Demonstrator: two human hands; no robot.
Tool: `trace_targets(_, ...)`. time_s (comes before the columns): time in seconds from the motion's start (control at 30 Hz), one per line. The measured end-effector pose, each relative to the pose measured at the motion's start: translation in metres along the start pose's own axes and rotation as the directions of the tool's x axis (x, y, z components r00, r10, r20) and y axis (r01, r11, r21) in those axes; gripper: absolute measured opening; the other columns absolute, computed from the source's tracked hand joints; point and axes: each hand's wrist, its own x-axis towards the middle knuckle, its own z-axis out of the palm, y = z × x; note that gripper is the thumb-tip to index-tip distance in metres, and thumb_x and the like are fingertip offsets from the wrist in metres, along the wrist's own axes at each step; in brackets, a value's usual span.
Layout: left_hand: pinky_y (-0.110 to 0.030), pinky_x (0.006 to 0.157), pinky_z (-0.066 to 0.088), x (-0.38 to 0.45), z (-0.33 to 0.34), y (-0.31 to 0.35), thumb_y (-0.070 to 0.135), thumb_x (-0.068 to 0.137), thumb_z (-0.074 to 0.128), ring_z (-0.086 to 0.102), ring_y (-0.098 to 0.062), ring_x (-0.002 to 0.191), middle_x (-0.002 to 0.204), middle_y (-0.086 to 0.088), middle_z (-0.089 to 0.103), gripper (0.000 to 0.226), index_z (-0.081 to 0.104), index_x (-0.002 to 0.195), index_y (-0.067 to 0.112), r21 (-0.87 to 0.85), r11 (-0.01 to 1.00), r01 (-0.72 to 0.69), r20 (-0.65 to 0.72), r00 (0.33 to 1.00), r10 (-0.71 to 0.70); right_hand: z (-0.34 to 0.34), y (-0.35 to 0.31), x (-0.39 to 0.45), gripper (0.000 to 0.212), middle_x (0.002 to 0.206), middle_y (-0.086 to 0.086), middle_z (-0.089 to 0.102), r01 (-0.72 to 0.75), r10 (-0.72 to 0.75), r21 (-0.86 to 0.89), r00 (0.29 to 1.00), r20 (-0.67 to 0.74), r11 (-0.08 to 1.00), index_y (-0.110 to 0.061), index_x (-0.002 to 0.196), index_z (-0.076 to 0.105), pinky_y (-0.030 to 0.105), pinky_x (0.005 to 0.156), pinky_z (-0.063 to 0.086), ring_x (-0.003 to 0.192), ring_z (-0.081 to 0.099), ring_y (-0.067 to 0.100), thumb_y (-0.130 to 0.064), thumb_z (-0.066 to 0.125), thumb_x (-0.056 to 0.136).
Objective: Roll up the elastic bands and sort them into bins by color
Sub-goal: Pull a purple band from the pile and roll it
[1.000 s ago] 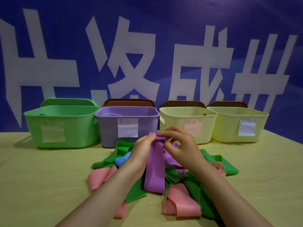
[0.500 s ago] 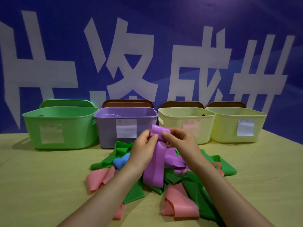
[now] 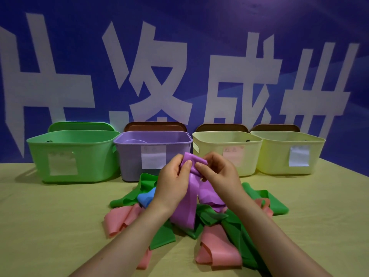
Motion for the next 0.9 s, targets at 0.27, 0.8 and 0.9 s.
trace_targets(0.27,-0.044,0.091,0.049,0.002,0.004,-0.002,0.047,0.095,0.048,0.066,-0.029,0.098,0.097,-0.01,0.073,0.038,0.072,0.095,0.017,-0.303,0.862,0.406,0.181,0.913,-0.366,0.001,0.003,-0.002,0.012,0.071,0.002,0.066,0.035,-0.054,-0.153,0.991,-0.12,0.988,-0.021,0.081,0.065,0.038,0.066,0.05,0.071,0.062,0.022,-0.011,0.068,0.086)
trace_targets(0.8,-0.018,0.053,0.046,0.0,-0.007,0.007,0.032,0.095,0.054,0.063,-0.016,0.069,0.09,-0.009,0.071,0.026,0.073,0.093,0.016,-0.41,0.777,0.478,0.136,0.874,-0.466,-0.004,-0.003,-0.003,0.032,0.102,-0.005,0.059,0.078,-0.057,-0.188,0.992,0.115,0.979,-0.031,0.103,0.07,0.013,0.078,0.045,0.095,0.056,0.002,-0.02,0.05,0.081)
trace_targets(0.9,-0.015,0.05,0.046,0.002,-0.006,0.006,0.026,0.096,0.054,0.062,-0.016,0.071,0.099,-0.014,0.07,0.022,0.066,0.105,0.011,-0.386,0.812,0.437,0.113,0.896,-0.428,-0.002,-0.004,-0.001,0.021,0.111,-0.006,0.064,-0.066,0.068,-0.038,0.997,0.03,0.997,-0.03,0.111,0.066,0.02,0.084,0.05,0.098,0.059,0.0,-0.023,0.058,0.092)
